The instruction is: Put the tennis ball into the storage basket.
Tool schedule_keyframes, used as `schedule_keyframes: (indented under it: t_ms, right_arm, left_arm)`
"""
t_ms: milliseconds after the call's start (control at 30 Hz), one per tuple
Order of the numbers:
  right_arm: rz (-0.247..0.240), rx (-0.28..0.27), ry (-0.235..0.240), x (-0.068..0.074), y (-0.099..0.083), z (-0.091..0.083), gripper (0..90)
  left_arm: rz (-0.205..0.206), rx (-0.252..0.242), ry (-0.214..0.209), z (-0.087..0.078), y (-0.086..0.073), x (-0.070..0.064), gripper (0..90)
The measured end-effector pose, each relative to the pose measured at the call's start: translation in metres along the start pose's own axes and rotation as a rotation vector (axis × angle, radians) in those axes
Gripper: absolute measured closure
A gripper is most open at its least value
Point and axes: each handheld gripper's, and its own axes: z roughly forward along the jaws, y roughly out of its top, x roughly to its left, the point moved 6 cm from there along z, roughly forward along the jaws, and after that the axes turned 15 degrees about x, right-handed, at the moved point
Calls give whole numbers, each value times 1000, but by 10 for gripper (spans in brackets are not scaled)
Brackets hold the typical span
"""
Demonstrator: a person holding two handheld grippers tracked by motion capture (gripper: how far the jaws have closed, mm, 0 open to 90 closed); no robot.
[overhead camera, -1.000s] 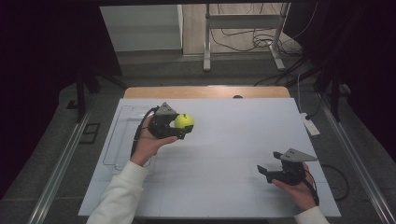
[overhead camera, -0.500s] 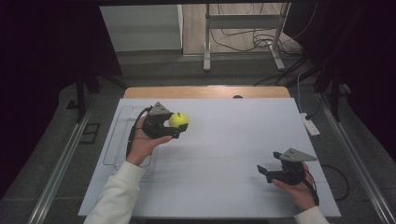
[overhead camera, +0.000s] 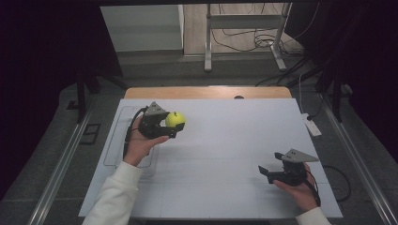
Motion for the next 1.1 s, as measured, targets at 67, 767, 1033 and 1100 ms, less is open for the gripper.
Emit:
schedule_keyframes:
  t_ms: [67,767,1033,1100]
  right_arm:
    - [0,1,0,0,0,0,134]
    - [-1,1,0,0,0,0,134]
    - [0,2,-1,0,0,0,134]
    - [0,3,-1,0,0,0,134]
  left_arm:
    - [-1,-1,0,0,0,0,263]
    - [-56,-52,31,-14,-2,17,264]
    - [-71,-60,46,-17,-3,23,263]
    - [-74,-61,48,-18,-3,24,264]
